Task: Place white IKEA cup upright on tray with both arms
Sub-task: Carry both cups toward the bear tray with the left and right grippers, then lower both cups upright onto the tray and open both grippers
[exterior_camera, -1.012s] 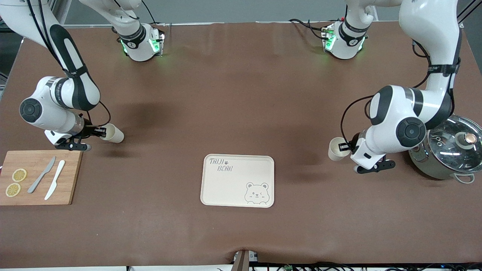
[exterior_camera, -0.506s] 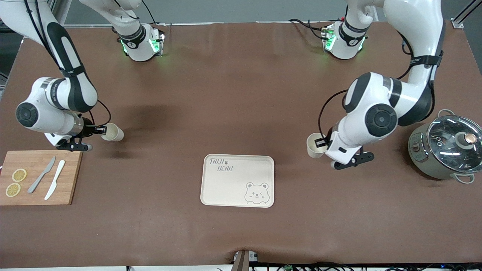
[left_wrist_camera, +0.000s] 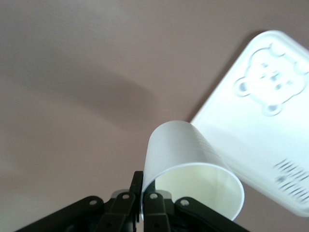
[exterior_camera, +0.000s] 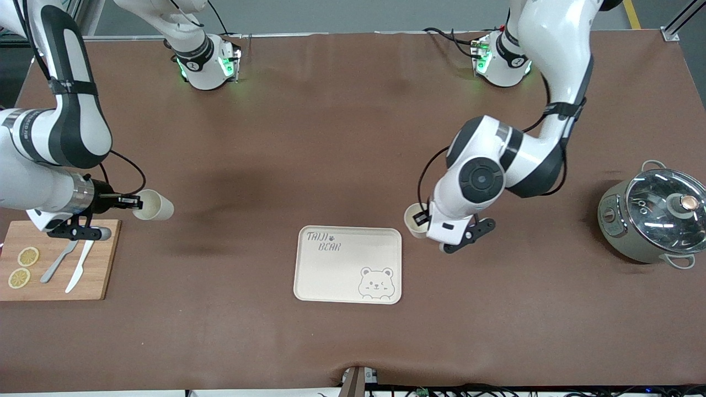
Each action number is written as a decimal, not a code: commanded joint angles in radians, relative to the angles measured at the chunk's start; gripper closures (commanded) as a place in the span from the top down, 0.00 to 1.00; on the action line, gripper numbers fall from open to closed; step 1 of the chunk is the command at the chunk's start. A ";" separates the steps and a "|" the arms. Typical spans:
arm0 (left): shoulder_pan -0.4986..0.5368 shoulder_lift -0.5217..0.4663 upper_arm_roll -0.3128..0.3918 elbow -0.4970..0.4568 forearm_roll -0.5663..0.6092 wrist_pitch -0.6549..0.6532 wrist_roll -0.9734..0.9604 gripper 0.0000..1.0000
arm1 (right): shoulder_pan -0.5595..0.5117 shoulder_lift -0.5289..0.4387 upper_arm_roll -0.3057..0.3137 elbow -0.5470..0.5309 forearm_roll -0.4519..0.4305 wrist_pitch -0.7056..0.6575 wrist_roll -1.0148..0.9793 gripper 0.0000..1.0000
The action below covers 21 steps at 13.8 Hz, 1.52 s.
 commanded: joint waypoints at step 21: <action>-0.040 0.244 0.004 0.048 -0.193 0.391 -0.326 0.00 | 0.499 0.445 -0.003 0.427 0.109 0.219 1.043 0.00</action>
